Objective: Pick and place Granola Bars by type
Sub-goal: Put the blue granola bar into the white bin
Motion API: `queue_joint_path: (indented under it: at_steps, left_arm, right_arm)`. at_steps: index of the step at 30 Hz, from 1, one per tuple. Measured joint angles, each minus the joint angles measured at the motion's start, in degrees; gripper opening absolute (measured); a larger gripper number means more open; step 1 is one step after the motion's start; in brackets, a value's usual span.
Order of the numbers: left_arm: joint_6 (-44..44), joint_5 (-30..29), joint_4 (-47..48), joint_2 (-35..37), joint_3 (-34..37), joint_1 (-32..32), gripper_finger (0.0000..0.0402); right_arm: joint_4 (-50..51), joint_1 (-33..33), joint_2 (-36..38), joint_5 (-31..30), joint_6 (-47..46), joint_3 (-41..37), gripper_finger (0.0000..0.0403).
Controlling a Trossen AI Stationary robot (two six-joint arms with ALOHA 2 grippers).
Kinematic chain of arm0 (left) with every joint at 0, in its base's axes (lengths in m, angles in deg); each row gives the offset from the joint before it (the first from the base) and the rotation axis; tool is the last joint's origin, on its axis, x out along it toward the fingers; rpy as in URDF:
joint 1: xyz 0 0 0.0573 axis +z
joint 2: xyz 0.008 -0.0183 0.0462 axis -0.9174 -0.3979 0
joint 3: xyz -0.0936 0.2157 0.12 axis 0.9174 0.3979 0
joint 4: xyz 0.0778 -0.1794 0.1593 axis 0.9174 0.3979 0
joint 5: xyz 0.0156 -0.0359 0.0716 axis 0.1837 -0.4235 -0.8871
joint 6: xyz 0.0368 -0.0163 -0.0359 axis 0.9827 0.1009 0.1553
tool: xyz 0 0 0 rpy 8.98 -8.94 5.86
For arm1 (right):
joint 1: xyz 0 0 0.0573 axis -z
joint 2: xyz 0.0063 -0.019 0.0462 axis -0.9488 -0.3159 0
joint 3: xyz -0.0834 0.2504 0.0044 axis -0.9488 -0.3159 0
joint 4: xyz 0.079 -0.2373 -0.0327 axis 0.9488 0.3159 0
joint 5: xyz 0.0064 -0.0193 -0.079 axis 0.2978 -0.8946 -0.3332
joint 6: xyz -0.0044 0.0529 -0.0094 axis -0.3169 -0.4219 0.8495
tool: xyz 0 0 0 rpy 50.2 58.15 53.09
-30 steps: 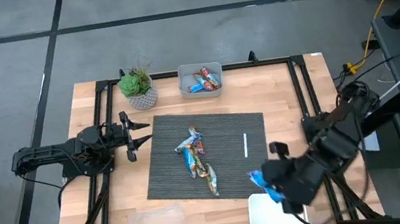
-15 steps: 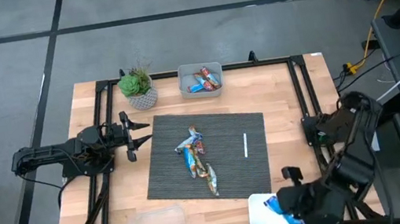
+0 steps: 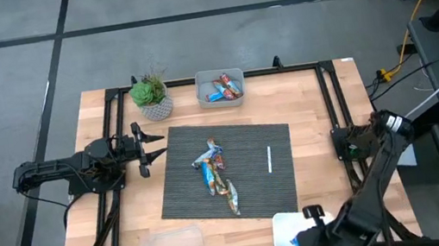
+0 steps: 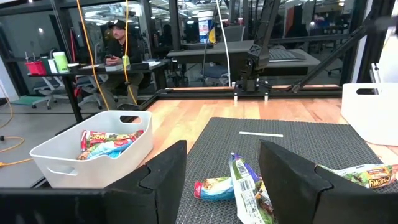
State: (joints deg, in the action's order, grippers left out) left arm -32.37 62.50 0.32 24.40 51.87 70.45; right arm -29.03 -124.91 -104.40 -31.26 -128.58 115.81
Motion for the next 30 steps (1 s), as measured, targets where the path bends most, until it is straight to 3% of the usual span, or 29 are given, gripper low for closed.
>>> queue_joint_path:
  at_steps: [6, 12, 21, 30]
  left_arm:
    - [0.0, 0.0, 0.0, 0.0, 0.01, 0.0, 0.0191]
    - [0.0, -0.01, -0.01, 0.0, 0.0, 0.0, 0.0189]
    - [0.0, 0.0, -0.02, 0.0, 0.0, 0.0, 0.019]
    - [0.0, 0.0, 0.0, 0.0, 0.0, 0.0, 0.0191]
  right_arm:
    - [-7.57, 0.21, 0.0, 1.15, -2.82, -10.34, 0.0021]
    - [-12.34, 0.99, 0.0, 1.83, -6.47, -16.1, 0.0045]
    - [-14.2, 2.21, 0.02, 1.78, -6.43, -17.2, 0.0026]
    - [-14.06, 2.23, 0.04, 1.74, -7.11, -17.2, 0.0095]
